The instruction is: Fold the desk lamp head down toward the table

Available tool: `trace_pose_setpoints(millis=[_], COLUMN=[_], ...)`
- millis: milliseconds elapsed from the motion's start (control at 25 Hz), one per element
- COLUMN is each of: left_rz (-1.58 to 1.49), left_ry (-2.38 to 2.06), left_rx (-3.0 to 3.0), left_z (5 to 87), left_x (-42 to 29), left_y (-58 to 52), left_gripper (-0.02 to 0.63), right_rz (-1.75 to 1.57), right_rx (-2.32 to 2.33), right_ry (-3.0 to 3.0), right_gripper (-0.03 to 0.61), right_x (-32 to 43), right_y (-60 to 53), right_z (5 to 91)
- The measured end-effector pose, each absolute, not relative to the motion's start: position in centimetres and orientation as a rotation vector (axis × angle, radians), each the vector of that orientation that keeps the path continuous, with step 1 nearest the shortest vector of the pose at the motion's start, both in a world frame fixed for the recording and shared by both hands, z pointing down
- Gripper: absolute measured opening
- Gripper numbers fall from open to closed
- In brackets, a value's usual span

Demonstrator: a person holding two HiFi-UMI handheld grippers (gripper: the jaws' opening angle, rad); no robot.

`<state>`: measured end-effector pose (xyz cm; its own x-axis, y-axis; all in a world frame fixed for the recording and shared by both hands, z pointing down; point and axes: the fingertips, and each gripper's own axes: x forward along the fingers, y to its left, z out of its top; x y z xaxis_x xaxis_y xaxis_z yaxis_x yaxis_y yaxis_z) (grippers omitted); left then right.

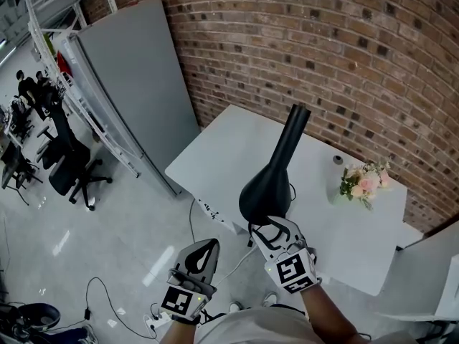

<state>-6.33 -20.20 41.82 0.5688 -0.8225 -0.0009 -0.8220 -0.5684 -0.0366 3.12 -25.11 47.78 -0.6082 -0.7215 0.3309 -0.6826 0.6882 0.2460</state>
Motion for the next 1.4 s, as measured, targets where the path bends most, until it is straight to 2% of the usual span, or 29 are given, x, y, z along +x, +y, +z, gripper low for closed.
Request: trace_pose_setpoints(millis=[1040, 1400], left_rz=[0.002, 0.011], left_ry=[1.462, 1.467], left_rx=[-2.742, -2.747], left_z=[41.9, 42.2], left_x=[-7.5, -7.8], left_y=[-19.6, -19.4], left_gripper=[0.008, 0.008], right_rz=[-0.042, -0.005], right_rx=[1.155, 1.203], right_ry=[-2.508, -2.577], right_gripper=[0.166, 0.094], right_x=[3.8, 3.5], right_y=[-26.1, -25.7], right_z=[47.7, 46.3])
